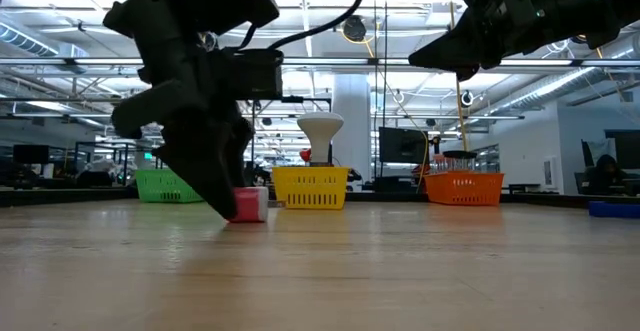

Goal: Pick & Place Office items
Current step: Put the pink charger adapter into the yellow bin

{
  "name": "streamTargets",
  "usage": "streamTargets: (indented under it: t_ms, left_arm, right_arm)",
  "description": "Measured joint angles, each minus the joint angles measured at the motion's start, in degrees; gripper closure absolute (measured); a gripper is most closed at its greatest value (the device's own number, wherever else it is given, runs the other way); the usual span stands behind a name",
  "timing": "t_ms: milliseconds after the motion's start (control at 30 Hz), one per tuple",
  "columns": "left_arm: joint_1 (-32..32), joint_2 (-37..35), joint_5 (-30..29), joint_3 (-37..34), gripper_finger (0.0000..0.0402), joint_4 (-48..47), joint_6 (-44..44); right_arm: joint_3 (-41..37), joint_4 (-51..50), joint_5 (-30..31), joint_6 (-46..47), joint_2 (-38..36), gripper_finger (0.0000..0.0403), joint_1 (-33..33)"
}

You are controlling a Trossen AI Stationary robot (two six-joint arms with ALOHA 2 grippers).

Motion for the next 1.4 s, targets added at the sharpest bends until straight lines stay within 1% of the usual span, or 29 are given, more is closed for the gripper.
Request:
streamTargets:
  t_ms: [167, 267, 400, 567, 667, 700, 767, 800, 900, 1000, 1067, 1133, 1233, 1367, 1400]
  left_arm:
    - [-1.35, 1.16, -0.73, 0.07, 0.0271, 2.01, 2.30]
    - [-2.01, 1.00, -2.17, -0.35, 0.0272, 5.14, 3.74]
    - [-1.78, 0.70, -1.89, -0.79, 0.0272, 10.94, 4.96]
    - [-0.77, 1.07, -1.89, -0.88, 0.0272, 12.65, 5.73]
    - [-0.50, 0.98, -1.48, -0.92, 0.0272, 14.30, 7.07]
    - [-0.39, 0.92, -0.35, -0.94, 0.0272, 15.46, 7.43]
    - [0.06, 0.85, 3.10, -2.07, 0.0272, 20.31, 8.18]
    - [0.36, 0.83, 5.00, -3.23, 0.0272, 23.54, 8.48]
    - [1.77, 0.85, 10.37, -7.46, 0.0272, 33.66, 8.08]
    - [3.66, 0.83, 15.59, -11.35, 0.0272, 42.66, 5.30]
    - [4.66, 0.83, 18.35, -13.59, 0.0272, 46.64, 3.48]
    - [5.31, 0.83, 21.43, -15.31, 0.0272, 49.96, 2.10]
    - [5.70, 0.83, 24.14, -16.40, 0.0272, 52.22, 0.76]
    - [5.43, 0.83, 25.67, -16.55, 0.0272, 53.17, 0.40]
    - [5.31, 0.83, 25.86, -16.55, 0.0272, 53.82, 0.42]
  right_arm:
    - [-0.01, -0.72, -0.06, 0.04, 0.00, 0.0403, 0.01]
    - [-0.01, -0.96, -0.06, 0.03, 0.00, 0.0403, 0.08]
    - [-0.01, -0.93, 0.87, -0.68, 0.02, 0.0397, 1.83]
    - [-0.01, -0.85, 7.01, -2.09, 0.02, 0.0379, 5.09]
    - [-0.01, -0.49, 7.59, -3.29, 0.75, 0.0366, 6.86]
    - [-0.01, -0.36, 7.59, -3.43, 1.51, 0.0362, 7.59]
    - [-0.01, -0.38, 8.03, -2.86, 4.02, 0.0349, 9.43]
    - [-0.01, -0.04, 9.43, -2.16, 6.15, 0.0342, 10.61]
    - [-0.01, 2.88, 16.06, -1.21, 14.38, 0.0311, 14.26]
    - [0.50, 9.94, 19.04, -4.22, 23.45, 0.0269, 17.56]
    - [1.84, 14.38, 19.96, -8.45, 28.66, 0.0239, 19.49]
    - [4.22, 17.73, 21.02, -13.92, 32.90, 0.0210, 20.90]
    - [8.75, 18.58, 21.14, -21.45, 37.10, 0.0176, 21.96]
    - [15.26, 16.67, 20.84, -28.48, 40.52, 0.0150, 22.19]
    - [16.54, 15.38, 19.73, -29.57, 41.13, 0.0147, 21.99]
